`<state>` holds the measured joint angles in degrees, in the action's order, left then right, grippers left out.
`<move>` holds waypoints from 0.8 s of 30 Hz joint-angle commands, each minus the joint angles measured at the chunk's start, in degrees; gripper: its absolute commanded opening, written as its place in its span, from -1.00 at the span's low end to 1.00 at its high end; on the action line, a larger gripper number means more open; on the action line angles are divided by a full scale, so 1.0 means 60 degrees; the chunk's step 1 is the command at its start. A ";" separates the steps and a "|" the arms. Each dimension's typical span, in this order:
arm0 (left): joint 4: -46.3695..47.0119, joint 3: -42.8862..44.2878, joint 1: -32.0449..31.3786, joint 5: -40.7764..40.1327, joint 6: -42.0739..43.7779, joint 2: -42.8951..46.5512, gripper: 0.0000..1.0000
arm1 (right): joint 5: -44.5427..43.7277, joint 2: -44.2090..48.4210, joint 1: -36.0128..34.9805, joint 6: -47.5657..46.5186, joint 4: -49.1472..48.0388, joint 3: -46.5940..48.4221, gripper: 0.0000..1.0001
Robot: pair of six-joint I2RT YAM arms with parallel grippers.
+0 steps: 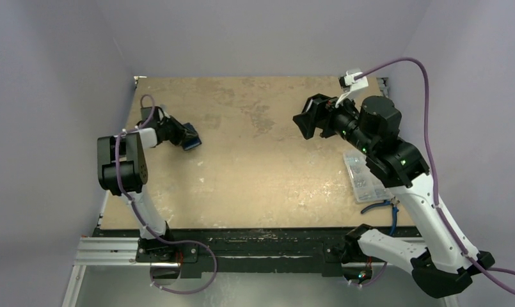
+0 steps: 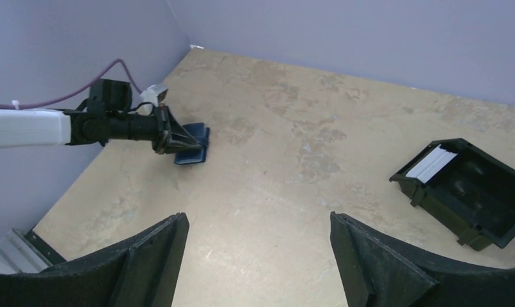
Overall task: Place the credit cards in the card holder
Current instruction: Move the card holder to the corner of the board.
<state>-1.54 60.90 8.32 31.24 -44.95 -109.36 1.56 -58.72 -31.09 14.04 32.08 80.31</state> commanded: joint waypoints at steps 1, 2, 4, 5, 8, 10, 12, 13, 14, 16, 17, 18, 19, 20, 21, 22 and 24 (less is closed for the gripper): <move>-0.1088 -0.0092 0.1083 -0.1912 0.0391 -0.0545 -1.00 | -0.0580 0.0257 0.0040 -0.0172 0.0225 0.0198 0.83; -0.1072 -0.0088 0.1301 -0.2016 0.0365 -0.0540 -1.00 | -0.0619 0.0284 0.0033 -0.0172 0.0265 0.0178 0.84; -0.0922 -0.0144 0.1738 -0.1924 0.0221 -0.0573 -1.00 | -0.0610 0.0333 0.0026 -0.0170 0.0304 0.0121 0.84; -0.0921 -0.0127 0.1945 -0.1909 0.0200 -0.0581 -1.00 | -0.0619 0.0350 0.0033 -0.0172 0.0339 0.0124 0.84; -0.1062 0.0014 0.2555 -0.1962 0.0285 -0.0487 -1.00 | -0.0759 0.0454 0.0037 -0.0172 0.0488 0.0208 0.85; -0.1160 0.0246 0.2812 -0.1737 0.0390 -0.0423 -1.00 | -0.0832 0.0570 0.0035 -0.0187 0.0527 0.0255 0.86; -0.1460 0.0628 0.2788 -0.1552 0.0495 -0.0280 -1.00 | -0.0947 0.0682 0.0035 -0.0214 0.0541 0.0331 0.88; -0.1415 0.0669 0.2685 -0.1467 0.0435 -0.0051 -1.00 | -0.1037 0.0713 0.0038 -0.0216 0.0554 0.0388 0.90; -0.1360 0.0666 0.2598 -0.1378 0.0388 0.0226 -1.00 | -0.1154 0.0742 0.0038 -0.0216 0.0575 0.0461 0.92; -0.1512 0.0768 0.2371 -0.1225 0.0390 0.0864 -0.92 | -0.1465 0.0735 0.0026 -0.0216 0.0660 0.0698 0.95; -0.1620 0.0840 0.2224 -0.1159 0.0413 0.1187 -0.79 | -0.1645 0.0721 0.0037 -0.0229 0.0728 0.0848 0.97; -0.1717 0.0920 0.2077 -0.1036 0.0403 0.1577 -0.66 | -0.1783 0.0730 0.0027 -0.0249 0.0792 0.1000 0.98; -0.1810 0.1026 0.1922 -0.0940 0.0363 0.1984 -0.50 | -0.1941 0.0744 0.0033 -0.0277 0.0810 0.1153 0.98; -0.1875 0.1118 0.1675 -0.0889 0.0325 0.2414 -0.37 | -0.2108 0.0759 0.0028 -0.0296 0.0853 0.1332 0.98; -0.1956 0.1268 0.1395 -0.0863 0.0334 0.2873 -0.22 | -0.2302 0.0762 0.0028 -0.0314 0.0902 0.1502 0.98; -0.2085 0.1529 0.1086 -0.0832 0.0356 0.3283 -0.10 | -0.2508 0.0770 0.0035 -0.0339 0.0959 0.1811 0.98; -0.2143 0.1965 0.0445 -0.0641 0.0343 0.4111 0.11 | -0.2955 0.0834 0.0030 -0.0397 0.1025 0.2241 0.98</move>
<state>-14.13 65.47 17.21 25.08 -43.86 -96.84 -9.23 -55.33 -31.09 13.13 37.87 87.37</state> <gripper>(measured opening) 0.477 0.987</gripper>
